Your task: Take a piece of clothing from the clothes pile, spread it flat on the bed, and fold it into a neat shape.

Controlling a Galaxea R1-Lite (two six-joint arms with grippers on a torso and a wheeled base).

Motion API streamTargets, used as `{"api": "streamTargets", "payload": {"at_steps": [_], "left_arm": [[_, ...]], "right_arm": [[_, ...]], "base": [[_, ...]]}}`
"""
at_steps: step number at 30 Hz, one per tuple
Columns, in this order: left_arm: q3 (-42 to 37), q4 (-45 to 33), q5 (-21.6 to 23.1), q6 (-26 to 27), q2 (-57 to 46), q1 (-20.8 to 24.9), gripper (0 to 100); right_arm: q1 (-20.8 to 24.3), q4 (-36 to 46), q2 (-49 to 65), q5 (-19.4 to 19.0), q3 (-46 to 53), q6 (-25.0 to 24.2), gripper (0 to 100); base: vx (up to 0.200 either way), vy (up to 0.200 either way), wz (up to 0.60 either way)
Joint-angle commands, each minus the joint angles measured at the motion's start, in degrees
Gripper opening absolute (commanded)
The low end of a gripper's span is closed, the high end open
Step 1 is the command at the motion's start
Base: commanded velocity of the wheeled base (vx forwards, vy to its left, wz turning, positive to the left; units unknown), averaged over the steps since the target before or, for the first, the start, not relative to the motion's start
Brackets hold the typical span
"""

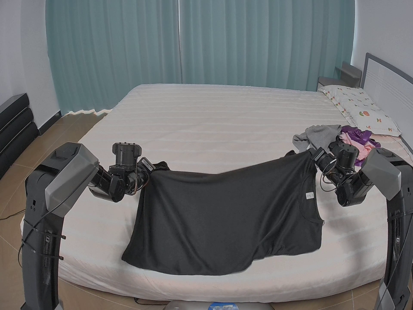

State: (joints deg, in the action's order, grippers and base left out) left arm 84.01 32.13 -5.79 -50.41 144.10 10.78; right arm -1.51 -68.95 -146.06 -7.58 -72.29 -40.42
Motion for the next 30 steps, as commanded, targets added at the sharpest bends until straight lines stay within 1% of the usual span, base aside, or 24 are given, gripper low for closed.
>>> {"api": "streamTargets", "payload": {"at_steps": [1,3,4,8,9,11,17,18,22,24,27,29,30], "left_arm": [[2.22,0.47,-2.30,-0.13,-0.40,-1.20,0],[2.30,0.47,-2.38,-0.13,-0.40,-1.20,0],[3.36,0.39,-3.35,-0.22,-0.14,-1.99,0],[3.36,0.39,-3.35,-0.22,0.91,-2.08,0],[3.45,0.47,-3.35,-0.22,2.67,-1.81,0],[3.71,0.47,-3.35,0.05,4.43,-1.55,0],[5.12,0.03,-3.61,0.13,7.24,-1.02,0],[5.12,-0.05,-3.61,0.13,7.24,-1.02,100],[4.85,-0.32,-3.61,0.05,7.07,-1.02,100],[4.32,-0.32,-3.61,0.05,6.72,-1.11,100],[3.89,-0.32,-3.61,0.05,6.45,-1.20,100],[2.83,-0.23,-3.61,-0.13,5.31,-1.46,100],[0.46,-0.23,-3.44,-0.30,3.20,-1.55,100]], "right_arm": [[-0.51,1.45,1.56,0.02,-4.88,0.17,0],[-0.51,1.36,1.48,0.02,-4.88,0.17,0],[-0.25,0.92,-0.19,0.20,-5.05,0.26,0],[-0.07,1.01,-2.74,0.20,-4.97,1.49,0],[-0.07,0.92,-4.33,0.20,-5.05,3.33,0],[0.02,0.92,-5.73,0.20,-5.14,4.39,0],[0.63,1.36,-8.37,0.55,-4.70,4.74,0],[0.63,1.45,-8.37,0.55,-4.70,4.74,100],[0.63,1.36,-8.54,0.55,-2.94,4.74,100],[0.28,1.10,-7.49,0.29,-0.40,4.83,100],[-0.07,1.10,-6.17,-0.06,0.75,4.74,100],[-0.86,1.10,-4.68,-0.42,2.33,4.48,100],[-1.39,1.01,-2.66,-1.03,3.91,4.21,100]], "base": [[0.000,0.000,0.00],[0.000,0.000,0.00],[0.000,0.000,0.00],[0.000,0.000,0.00],[0.000,0.000,0.00],[0.000,0.000,0.00],[0.000,0.000,0.00],[0.000,0.000,0.00],[0.000,0.000,0.00],[0.000,0.000,0.00],[0.000,0.000,0.00],[0.000,0.000,0.00],[0.000,0.000,0.00]]}}
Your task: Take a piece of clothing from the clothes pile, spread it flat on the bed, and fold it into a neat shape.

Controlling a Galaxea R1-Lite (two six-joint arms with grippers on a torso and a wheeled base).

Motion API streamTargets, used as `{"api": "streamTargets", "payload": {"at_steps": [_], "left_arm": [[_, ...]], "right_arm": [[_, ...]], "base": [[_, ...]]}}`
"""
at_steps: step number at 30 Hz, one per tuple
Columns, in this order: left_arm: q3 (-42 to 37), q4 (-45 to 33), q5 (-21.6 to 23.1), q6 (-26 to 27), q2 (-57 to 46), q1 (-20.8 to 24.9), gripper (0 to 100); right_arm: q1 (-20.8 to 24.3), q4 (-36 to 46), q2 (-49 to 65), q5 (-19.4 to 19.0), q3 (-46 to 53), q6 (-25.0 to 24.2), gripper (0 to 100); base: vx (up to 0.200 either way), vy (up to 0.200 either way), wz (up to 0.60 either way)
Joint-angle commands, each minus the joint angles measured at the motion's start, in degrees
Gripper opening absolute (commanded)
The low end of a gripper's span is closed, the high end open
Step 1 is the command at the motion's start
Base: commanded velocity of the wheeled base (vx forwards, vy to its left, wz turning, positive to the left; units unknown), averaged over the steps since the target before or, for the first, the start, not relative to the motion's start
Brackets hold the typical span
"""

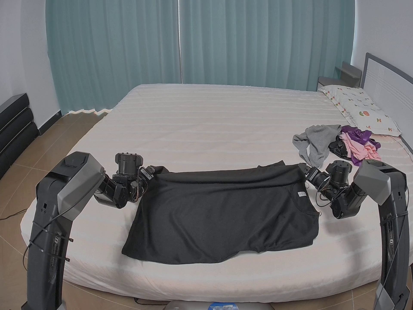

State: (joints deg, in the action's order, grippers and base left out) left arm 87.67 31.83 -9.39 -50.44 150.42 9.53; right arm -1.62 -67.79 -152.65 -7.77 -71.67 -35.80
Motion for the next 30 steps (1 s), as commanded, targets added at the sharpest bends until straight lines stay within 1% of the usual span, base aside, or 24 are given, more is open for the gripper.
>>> {"api": "streamTargets", "payload": {"at_steps": [1,3,6,7,9,12,14,15,17,22,25,28,30], "left_arm": [[-3.65,0.07,0.16,-0.27,-3.47,-0.39,100],[-6.90,0.16,0.86,-0.36,-7.25,-0.92,100],[-9.72,0.07,1.48,-0.36,-11.46,-1.71,100],[-9.89,0.07,1.48,-0.36,-11.64,-1.71,100],[-14.64,0.43,2.00,-0.44,-16.12,-2.24,100],[-20.17,0.34,2.97,-0.71,-20.34,-2.59,100],[-23.69,0.51,3.50,-1.59,-22.54,-2.50,100],[-27.29,0.69,3.94,-2.64,-24.65,-2.33,100],[-31.60,0.69,4.64,-3.78,-27.02,-2.06,100],[-41.97,0.69,7.89,-7.04,-32.82,0.13,100],[-46.19,0.69,9.74,-8.18,-35.20,1.80,100],[-52.43,0.95,10.79,-8.53,-37.30,4.53,100],[-54.89,2.01,11.76,-9.15,-37.83,5.94,100]], "right_arm": [[-1.37,-0.15,4.29,-1.02,3.64,-0.41,100],[-2.16,-0.24,8.07,-2.78,7.33,-0.41,100],[-2.51,-0.15,12.82,-5.42,12.08,-0.50,100],[-2.51,-0.15,12.99,-5.42,12.34,-0.50,100],[-2.33,-0.24,17.21,-6.74,19.02,-0.41,100],[-2.25,-0.32,20.46,-7.26,25.44,-0.50,100],[-2.33,-0.32,21.96,-7.44,28.51,-0.67,100],[-2.42,-0.32,23.28,-7.62,32.03,-0.41,100],[-2.42,-0.94,24.77,-8.23,36.95,0.21,100],[-2.07,-7.18,28.37,-11.83,49.34,0.56,100],[-1.89,-8.32,28.81,-12.01,53.30,1.35,100],[-1.89,-8.59,27.93,-12.19,57.43,1.79,100],[-1.89,-8.67,26.79,-12.27,59.63,1.97,100]], "base": [[0.000,0.000,0.00],[0.000,0.000,0.00],[0.000,0.000,0.00],[0.000,0.000,0.00],[0.000,0.000,0.00],[0.000,0.000,0.00],[0.000,0.000,0.00],[0.000,0.000,0.00],[0.000,0.000,0.00],[0.000,0.000,0.00],[0.000,0.000,0.00],[0.000,0.000,0.00],[-0.200,0.000,0.00]]}}
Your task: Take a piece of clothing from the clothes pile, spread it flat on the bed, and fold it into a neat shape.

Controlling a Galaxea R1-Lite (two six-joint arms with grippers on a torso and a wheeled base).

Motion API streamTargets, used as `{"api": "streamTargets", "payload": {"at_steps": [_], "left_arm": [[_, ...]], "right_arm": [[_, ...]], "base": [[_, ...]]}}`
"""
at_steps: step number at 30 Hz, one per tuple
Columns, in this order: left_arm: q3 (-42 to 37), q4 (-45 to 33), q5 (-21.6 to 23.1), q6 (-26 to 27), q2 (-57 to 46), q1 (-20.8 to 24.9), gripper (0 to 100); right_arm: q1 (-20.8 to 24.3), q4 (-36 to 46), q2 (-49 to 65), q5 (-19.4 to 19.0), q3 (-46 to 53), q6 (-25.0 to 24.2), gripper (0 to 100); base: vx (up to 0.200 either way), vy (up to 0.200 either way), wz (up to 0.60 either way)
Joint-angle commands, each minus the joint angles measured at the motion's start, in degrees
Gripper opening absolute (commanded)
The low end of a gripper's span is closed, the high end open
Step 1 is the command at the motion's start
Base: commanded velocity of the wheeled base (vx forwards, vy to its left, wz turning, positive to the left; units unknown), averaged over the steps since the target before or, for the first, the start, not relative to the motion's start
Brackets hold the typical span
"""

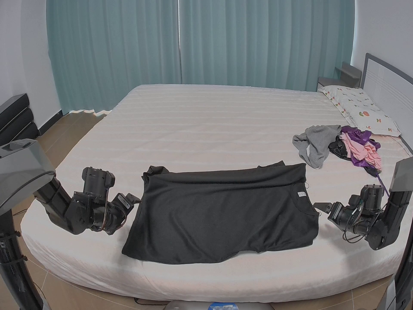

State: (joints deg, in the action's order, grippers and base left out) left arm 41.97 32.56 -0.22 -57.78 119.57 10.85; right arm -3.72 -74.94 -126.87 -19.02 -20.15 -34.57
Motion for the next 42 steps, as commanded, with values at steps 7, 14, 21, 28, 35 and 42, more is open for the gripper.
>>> {"api": "streamTargets", "payload": {"at_steps": [7,14,21,28,35,42], "left_arm": [[-14.20,8.31,3.74,-2.42,-5.22,5.41,100],[-15.17,11.74,1.36,-0.31,1.46,5.23,100],[-12.35,13.14,0.22,0.65,4.80,5.32,100],[-8.40,12.88,-3.82,2.24,8.84,5.67,100],[-6.11,12.79,-7.34,3.47,10.86,5.67,100],[-6.90,13.05,-7.69,3.20,9.63,4.79,0]], "right_arm": [[0.38,-5.48,-2.16,-1.02,9.16,0.03,100],[0.29,-6.54,-3.65,-1.02,9.16,0.03,100],[1.87,-6.54,-3.74,-1.02,9.08,-0.14,100],[3.37,-8.30,-4.09,-0.85,9.16,-0.14,100],[3.28,-9.35,-4.70,-0.67,8.99,-0.14,100],[5.48,-9.35,-6.37,-0.67,7.58,-0.06,100]], "base": [[-0.200,0.000,0.00],[0.000,0.000,0.00],[0.000,0.000,0.00],[0.000,0.000,0.00],[0.000,0.000,0.00],[0.000,0.000,0.00]]}}
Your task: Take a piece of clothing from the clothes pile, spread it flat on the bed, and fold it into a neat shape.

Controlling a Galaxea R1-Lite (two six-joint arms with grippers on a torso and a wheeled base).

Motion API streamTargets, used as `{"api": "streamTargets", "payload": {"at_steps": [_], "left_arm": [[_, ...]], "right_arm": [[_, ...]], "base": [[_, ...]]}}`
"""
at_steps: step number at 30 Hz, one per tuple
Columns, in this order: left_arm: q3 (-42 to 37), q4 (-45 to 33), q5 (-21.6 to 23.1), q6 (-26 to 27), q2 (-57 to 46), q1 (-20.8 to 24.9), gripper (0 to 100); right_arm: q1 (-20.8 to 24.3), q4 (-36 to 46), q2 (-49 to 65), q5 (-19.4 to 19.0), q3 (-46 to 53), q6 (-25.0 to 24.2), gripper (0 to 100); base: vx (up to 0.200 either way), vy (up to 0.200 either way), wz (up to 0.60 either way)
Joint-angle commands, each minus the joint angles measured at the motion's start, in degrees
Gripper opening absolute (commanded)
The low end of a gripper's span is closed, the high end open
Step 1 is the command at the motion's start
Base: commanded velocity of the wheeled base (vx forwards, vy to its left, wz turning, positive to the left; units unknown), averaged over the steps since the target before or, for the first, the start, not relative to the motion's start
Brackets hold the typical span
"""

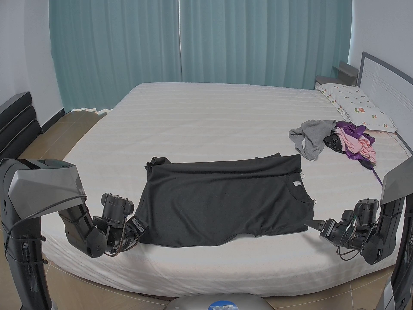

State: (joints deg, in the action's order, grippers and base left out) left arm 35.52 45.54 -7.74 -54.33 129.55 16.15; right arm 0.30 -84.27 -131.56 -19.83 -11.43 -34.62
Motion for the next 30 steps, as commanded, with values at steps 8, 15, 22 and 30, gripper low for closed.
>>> {"api": "streamTargets", "payload": {"at_steps": [8,15,22,30], "left_arm": [[-1.95,0.51,-0.26,-2.27,-2.99,-1.83,0],[-1.95,0.60,0.01,-2.80,-2.55,-2.00,0],[-1.16,0.60,-0.26,-2.88,-2.64,-2.53,0],[-1.25,6.40,-0.34,-5.96,-2.37,-3.06,0]], "right_arm": [[2.16,0.43,-5.37,0.41,-7.11,0.08,100],[1.80,0.69,-7.83,0.41,-12.12,0.17,0],[1.28,0.95,-7.66,0.50,-17.83,0.17,0],[-0.39,8.78,-7.22,0.76,-30.14,-0.01,0]], "base": [[0.000,0.000,0.00],[0.000,0.000,0.00],[0.000,0.000,0.00],[0.000,0.000,0.00]]}}
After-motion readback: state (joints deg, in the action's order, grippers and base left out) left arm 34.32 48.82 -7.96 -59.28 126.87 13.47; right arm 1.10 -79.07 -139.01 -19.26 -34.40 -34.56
